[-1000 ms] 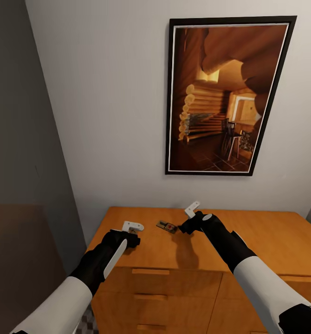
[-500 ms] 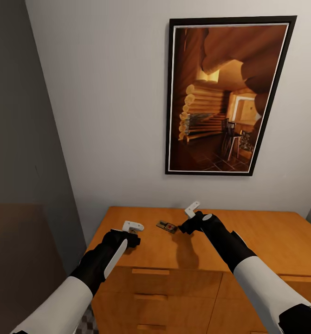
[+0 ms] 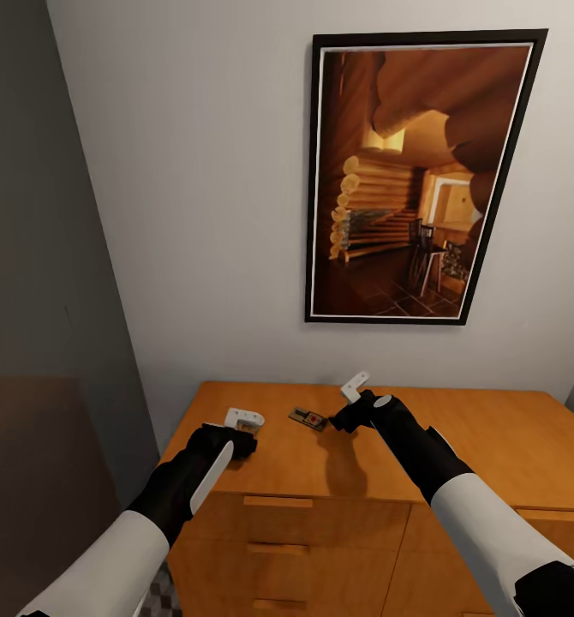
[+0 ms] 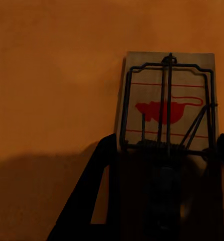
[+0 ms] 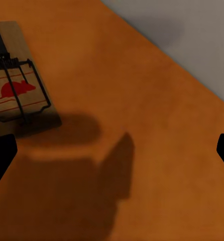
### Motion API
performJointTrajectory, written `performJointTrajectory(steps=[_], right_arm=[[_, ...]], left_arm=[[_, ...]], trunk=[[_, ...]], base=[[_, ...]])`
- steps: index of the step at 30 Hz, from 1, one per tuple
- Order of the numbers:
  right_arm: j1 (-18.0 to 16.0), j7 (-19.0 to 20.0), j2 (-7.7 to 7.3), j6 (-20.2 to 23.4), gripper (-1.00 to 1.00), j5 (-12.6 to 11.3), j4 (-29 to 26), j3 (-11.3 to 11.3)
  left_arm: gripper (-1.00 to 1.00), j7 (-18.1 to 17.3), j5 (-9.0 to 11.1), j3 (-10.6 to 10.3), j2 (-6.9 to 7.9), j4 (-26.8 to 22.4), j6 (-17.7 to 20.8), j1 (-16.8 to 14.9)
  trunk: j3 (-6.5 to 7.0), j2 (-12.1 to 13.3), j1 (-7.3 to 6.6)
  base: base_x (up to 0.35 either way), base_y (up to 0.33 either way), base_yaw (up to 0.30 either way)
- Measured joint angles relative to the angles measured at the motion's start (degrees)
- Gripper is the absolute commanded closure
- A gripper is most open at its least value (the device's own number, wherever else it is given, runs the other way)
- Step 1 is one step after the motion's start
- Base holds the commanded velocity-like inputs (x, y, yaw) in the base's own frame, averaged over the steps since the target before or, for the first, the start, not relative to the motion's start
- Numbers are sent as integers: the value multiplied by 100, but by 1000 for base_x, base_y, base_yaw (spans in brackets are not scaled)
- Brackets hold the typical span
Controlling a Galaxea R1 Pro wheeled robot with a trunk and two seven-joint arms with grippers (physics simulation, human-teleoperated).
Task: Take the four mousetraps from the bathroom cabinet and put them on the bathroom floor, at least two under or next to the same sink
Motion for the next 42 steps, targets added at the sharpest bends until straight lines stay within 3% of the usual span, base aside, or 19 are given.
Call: performJointTrajectory(steps=[31, 42], right_arm=[[0, 1, 0, 0, -100, 0, 0, 0], [0, 0, 0, 0, -100, 0, 3, 0]], left_arm=[[100, 14, -84, -6, -41, 9, 10, -1], [100, 17, 32, -8, -47, 151, -5, 3]], trunk=[[0, 0, 0], [196, 441, -240]], base=[[0, 0, 0], [0, 0, 0]])
